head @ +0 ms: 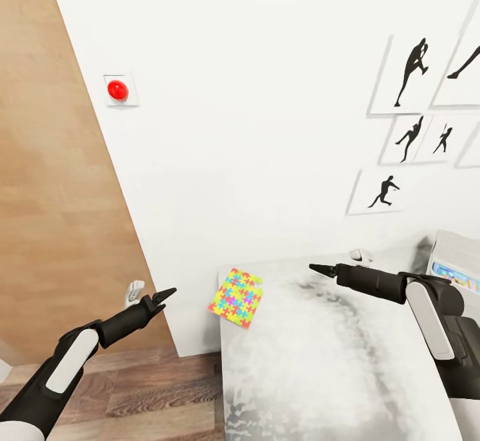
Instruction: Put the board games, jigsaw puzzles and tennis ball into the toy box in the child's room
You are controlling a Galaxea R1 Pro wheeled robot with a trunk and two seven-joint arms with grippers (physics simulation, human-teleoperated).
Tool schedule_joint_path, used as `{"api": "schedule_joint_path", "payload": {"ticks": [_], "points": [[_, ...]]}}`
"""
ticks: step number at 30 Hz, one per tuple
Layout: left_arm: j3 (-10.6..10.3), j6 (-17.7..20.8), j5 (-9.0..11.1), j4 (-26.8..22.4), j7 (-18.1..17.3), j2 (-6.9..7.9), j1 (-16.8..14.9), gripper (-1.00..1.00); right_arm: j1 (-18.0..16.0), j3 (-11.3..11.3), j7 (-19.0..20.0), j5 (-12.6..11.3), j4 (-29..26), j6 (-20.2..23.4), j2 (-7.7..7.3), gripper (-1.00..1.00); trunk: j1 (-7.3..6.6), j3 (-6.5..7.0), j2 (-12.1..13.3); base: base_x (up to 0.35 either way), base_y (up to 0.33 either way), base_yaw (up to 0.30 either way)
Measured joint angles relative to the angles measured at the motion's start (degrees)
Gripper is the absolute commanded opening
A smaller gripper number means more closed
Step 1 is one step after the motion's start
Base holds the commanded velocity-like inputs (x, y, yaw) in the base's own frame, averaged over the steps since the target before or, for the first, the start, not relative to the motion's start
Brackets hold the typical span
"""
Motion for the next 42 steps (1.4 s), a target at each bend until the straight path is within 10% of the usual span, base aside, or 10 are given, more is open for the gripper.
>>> {"api": "schedule_joint_path", "payload": {"ticks": [21, 42], "points": [[0.1, -5.0, -0.1, 3.5, -0.7, -1.60, 0.4, 1.00, 0.0, 0.0, 0.0, 0.0, -0.1, 0.0, -0.01, 1.00, 0.00, 0.00, 0.0, 0.000, 0.000, -0.047], [0.5, -10.9, -0.4, 15.3, -10.2, -2.07, -2.4, 1.00, 0.2, 0.1, 0.1, 0.0, -0.5, 0.0, 0.00, 1.00, 0.00, 0.00, 0.0, 0.000, 0.000, -0.063]]}}
